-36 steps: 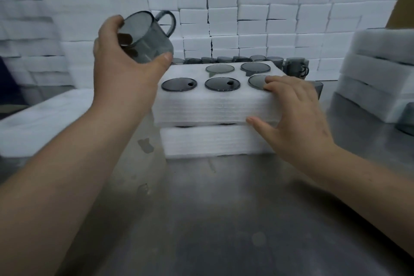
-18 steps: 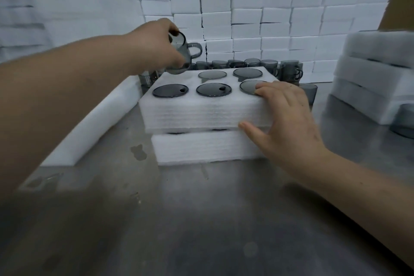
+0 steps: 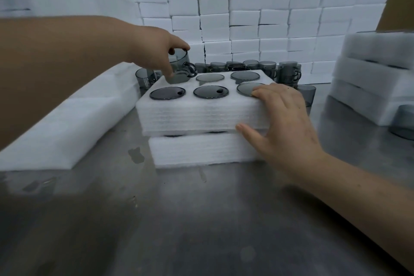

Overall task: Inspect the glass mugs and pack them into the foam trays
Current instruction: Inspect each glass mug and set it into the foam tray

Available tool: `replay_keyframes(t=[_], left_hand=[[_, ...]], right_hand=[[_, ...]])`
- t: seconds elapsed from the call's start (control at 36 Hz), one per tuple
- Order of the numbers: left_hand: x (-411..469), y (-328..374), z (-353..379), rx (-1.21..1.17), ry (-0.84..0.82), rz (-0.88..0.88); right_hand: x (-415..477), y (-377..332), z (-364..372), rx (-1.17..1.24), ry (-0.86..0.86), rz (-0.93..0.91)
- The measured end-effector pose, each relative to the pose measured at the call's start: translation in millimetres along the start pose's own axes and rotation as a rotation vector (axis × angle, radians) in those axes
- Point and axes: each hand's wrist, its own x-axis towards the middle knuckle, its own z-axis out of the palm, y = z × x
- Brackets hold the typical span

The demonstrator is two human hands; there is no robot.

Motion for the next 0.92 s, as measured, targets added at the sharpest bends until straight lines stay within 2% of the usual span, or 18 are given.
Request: replay_keyframes(t=[0.31, 0.47, 0.64, 0.78, 0.92], left_hand=[[-4, 0, 5, -0.1, -0.006, -0.014], [-1, 14, 11, -0.461, 0.082, -0.18], [0, 26, 28, -0.456, 0.236, -0.152], [-1, 23, 22, -0.566, 0.359, -0.17], [-2, 15, 12, -0.523, 0.335, -0.193]], right_hand=[[1, -1, -1, 0.008, 0.018, -0.012], [0, -1, -1, 0.012, 0.006, 0.0], [0, -1, -1, -0.002, 0.023, -0.009], [0, 0, 1, 0.01, 0.029, -0.012], [0, 1, 2, 0.009, 0.034, -0.02]])
